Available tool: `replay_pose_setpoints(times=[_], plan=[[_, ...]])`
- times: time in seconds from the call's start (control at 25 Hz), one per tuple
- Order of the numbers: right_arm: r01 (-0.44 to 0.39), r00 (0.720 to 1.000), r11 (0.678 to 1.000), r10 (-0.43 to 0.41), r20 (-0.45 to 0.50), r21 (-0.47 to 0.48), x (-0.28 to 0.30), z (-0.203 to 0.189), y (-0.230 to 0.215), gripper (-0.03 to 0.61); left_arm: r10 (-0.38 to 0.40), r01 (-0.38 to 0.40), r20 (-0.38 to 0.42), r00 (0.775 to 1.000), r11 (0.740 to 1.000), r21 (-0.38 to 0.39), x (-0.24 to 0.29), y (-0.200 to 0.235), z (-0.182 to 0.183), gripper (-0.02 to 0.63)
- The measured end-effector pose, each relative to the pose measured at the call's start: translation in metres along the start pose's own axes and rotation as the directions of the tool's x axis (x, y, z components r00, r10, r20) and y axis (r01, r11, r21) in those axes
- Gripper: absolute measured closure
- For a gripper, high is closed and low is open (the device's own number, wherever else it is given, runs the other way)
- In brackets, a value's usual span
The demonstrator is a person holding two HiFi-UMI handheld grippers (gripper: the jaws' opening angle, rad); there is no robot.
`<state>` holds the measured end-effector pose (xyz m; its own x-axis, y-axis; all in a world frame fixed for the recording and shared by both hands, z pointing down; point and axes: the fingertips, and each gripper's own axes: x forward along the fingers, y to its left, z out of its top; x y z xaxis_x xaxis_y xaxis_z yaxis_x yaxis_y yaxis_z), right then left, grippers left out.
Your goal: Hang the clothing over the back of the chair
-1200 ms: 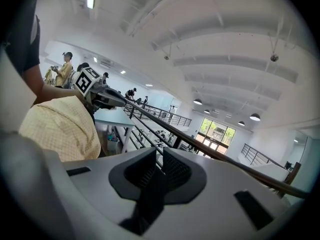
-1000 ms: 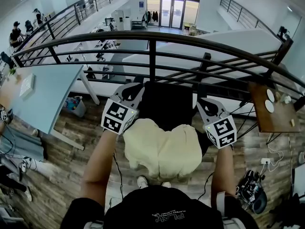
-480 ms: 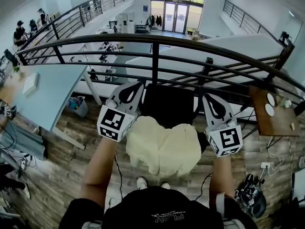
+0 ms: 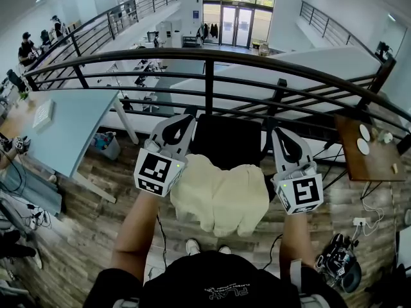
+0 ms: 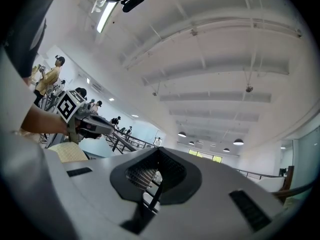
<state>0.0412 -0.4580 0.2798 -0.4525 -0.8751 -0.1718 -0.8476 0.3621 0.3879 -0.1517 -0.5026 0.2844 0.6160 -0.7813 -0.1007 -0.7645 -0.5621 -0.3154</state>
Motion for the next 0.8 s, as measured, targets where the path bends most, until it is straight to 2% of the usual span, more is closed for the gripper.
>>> replay_pose_setpoints(times=[0.8], plan=[[0.007,1.000,0.999,-0.007,-0.018,0.032,0.0013,0.0004,0.0062,0.560,0.004,-0.004,-0.013,1.000,1.000,0.018,-0.0082,0.0003,-0.0017,0.601]])
